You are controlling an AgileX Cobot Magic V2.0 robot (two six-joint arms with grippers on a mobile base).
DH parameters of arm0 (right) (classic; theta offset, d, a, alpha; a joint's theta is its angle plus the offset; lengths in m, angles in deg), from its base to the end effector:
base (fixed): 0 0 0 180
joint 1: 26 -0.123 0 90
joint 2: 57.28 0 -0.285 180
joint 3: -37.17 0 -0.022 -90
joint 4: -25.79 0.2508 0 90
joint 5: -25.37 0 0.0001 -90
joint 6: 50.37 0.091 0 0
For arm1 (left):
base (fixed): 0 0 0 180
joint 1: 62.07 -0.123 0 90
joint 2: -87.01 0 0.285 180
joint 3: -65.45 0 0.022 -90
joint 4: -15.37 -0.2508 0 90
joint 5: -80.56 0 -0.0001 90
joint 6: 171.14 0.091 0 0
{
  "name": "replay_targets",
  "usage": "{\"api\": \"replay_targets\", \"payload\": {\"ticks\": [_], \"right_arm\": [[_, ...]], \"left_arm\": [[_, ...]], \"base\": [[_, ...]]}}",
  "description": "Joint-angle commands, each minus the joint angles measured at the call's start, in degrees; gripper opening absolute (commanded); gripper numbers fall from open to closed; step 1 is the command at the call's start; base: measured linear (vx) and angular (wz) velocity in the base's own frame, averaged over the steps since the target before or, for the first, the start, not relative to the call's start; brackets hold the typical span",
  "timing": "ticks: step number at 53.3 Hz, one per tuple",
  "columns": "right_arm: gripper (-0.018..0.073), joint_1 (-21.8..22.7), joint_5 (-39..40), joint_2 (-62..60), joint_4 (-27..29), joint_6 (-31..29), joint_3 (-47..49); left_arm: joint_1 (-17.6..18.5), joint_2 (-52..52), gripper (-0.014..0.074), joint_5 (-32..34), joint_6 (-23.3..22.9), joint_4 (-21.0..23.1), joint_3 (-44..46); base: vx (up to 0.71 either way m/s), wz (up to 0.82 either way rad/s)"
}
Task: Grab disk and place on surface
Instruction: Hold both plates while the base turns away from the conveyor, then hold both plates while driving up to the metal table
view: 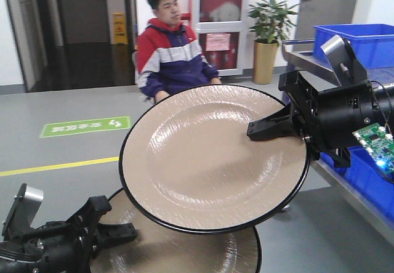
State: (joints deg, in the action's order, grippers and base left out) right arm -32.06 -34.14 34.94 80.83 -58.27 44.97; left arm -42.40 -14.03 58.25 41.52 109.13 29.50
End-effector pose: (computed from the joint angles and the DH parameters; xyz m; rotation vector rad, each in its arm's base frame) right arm 0.3002 0.0965 0.4138 -0.0095 2.2747 1.1967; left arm 0.2327 -0.1199 0.2837 -0.5111 2.1290 -1.2522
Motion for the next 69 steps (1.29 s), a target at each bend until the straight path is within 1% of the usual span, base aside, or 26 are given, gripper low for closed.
{"api": "replay_targets", "payload": {"ticks": [1, 20, 53, 69], "right_arm": [[-0.0008, 0.13, 3.06, -2.29, 6.47, 0.39, 2.43], [-0.0008, 0.13, 2.89, -2.29, 6.47, 0.39, 2.43], [-0.0008, 0.13, 2.89, -2.29, 6.47, 0.39, 2.43], [-0.0008, 0.13, 2.89, -2.29, 6.47, 0.39, 2.43]], "left_arm": [[0.37, -1.91, 0.0001, -2.47, -0.79, 3.86, 2.06], [0.37, -1.91, 0.0001, -2.47, -0.79, 3.86, 2.06], [0.37, -1.91, 0.0001, -2.47, -0.47, 3.86, 2.06], [0.37, -1.91, 0.0001, -2.47, -0.47, 3.86, 2.06]], "base": [[0.23, -0.37], [0.27, -0.22], [0.37, 0.08], [0.41, -0.08]]}}
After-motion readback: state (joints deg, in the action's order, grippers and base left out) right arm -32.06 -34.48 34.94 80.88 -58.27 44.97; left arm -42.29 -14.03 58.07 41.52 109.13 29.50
